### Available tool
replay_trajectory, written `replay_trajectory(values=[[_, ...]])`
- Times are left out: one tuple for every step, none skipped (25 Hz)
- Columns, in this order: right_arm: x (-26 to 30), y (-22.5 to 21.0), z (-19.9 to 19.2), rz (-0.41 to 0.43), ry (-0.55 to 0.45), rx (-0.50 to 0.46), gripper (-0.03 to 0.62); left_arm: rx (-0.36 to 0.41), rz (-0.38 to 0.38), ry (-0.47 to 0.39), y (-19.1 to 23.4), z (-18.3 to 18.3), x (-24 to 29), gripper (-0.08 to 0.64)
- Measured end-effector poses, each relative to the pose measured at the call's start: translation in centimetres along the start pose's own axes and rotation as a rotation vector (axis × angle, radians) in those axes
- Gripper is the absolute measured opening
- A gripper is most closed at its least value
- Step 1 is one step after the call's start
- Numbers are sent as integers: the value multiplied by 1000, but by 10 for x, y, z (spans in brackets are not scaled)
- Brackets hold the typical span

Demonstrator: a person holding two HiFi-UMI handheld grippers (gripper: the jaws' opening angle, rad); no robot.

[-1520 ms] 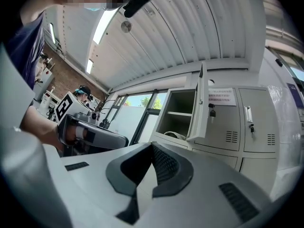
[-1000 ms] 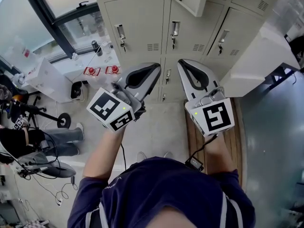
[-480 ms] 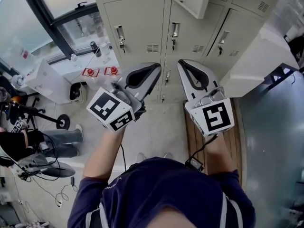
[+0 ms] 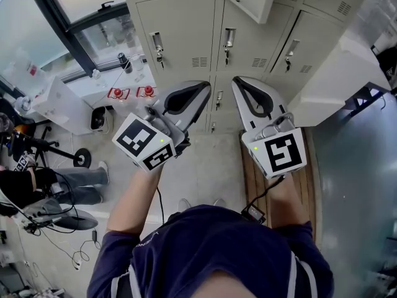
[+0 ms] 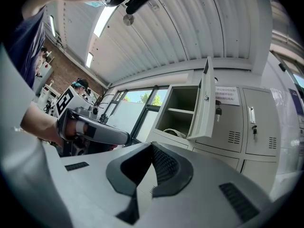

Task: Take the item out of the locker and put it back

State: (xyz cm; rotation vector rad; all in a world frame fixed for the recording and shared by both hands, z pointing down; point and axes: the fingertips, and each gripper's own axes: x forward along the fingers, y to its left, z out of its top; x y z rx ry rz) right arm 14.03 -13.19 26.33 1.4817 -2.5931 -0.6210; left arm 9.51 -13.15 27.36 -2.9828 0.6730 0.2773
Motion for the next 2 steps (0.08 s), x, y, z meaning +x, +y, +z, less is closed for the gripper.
replay_trajectory(values=[[0, 0, 0, 0, 0, 1, 8, 1, 0, 1, 0, 0, 0, 3], [-1, 1, 0, 0, 0, 1, 8, 1, -1, 2, -1, 0, 0, 3]])
